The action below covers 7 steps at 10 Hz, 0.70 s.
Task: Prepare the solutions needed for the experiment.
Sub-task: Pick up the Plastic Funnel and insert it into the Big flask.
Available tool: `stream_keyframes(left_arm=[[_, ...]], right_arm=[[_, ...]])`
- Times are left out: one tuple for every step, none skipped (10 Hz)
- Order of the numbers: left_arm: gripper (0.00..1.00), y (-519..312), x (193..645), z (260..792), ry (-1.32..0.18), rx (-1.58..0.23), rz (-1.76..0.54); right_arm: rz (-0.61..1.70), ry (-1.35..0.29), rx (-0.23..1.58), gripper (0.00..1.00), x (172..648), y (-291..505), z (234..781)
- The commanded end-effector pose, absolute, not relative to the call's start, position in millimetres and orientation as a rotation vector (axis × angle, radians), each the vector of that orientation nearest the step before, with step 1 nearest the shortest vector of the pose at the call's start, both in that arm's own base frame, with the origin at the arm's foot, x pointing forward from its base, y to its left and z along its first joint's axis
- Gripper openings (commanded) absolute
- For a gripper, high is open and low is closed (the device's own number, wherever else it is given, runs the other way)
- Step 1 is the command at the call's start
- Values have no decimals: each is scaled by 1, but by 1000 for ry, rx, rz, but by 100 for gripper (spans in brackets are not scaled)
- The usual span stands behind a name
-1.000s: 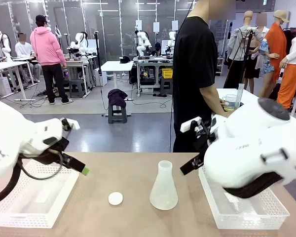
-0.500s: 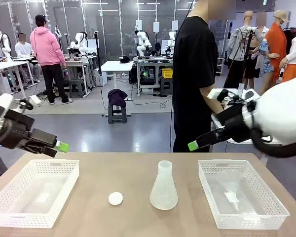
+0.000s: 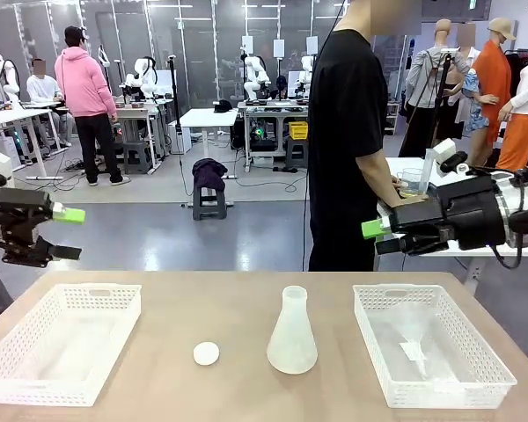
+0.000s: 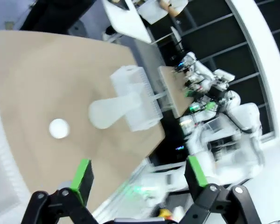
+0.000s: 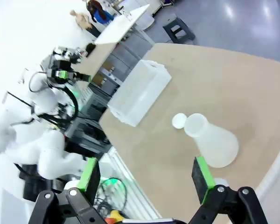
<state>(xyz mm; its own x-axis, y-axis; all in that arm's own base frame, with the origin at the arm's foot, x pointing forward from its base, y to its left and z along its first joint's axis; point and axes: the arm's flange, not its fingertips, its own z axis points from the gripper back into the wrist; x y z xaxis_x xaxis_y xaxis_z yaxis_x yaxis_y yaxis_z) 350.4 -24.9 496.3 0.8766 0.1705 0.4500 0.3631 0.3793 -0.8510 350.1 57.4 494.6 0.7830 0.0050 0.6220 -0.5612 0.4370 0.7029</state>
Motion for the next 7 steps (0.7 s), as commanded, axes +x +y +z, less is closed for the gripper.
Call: stream_keyframes(left_arm=[[100, -25, 344, 491, -491, -1379, -90], [100, -25, 339, 489, -468, -1413, -73], [100, -23, 335, 488, -453, -1433, -72], [100, -27, 334, 488, -462, -1449, -94], [100, -32, 334, 488, -449, -1441, -97], [100, -30, 337, 486, -443, -1443, -108], [100, -33, 342, 485, -459, -1421, -116]], right_arm=[[325, -561, 1108, 100, 333, 54, 478], [297, -548, 1128, 100, 333, 53, 478], [249, -524, 1121, 100, 335, 52, 477], [232, -512, 1119, 100, 336, 52, 477], [216, -502, 1123, 100, 336, 54, 478], [206, -504, 1118, 100, 337, 55, 477], [183, -554, 1085, 100, 337, 59, 476]])
